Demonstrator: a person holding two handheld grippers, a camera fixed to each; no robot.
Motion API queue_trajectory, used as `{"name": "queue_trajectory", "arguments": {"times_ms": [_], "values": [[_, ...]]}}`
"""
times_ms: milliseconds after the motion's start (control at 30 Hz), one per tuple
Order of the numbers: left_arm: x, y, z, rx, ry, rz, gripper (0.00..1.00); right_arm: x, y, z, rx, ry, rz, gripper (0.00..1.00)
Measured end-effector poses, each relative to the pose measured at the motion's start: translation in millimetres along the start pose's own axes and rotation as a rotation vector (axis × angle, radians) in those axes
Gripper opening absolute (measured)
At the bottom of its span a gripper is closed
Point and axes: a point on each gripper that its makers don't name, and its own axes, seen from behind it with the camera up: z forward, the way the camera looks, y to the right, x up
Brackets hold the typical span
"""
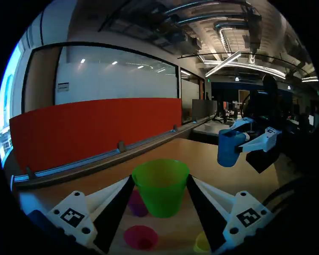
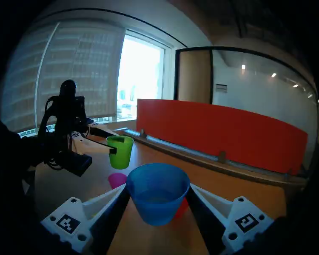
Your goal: Pour water
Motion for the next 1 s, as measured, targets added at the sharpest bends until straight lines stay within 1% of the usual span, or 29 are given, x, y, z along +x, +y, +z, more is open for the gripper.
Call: {"name": "queue_trajectory", "arguments": {"times_ms": [200,467,700,1000], "values": [[2,-2.2,-5.3,0.007,0.003,-0.002,0.89,2,-2,-0.7,-0.002,0.006,-0.007,0.91],[5,-2.9,-13.4,0.011,0.008,0.002,0.89,10,-4,-0.3,-0.006,0.037,-0.003,0.91],[7,-5.6,-21.1,0.024,0.009,0.016,0.88,20,-7,2.2,-0.009,0.077,-0.002,0.91],[9,-8.2,-28.4,0.03,0.016,0.013,0.88,28,-11,4.3,0.002,0.126,0.022,0.91]]}}
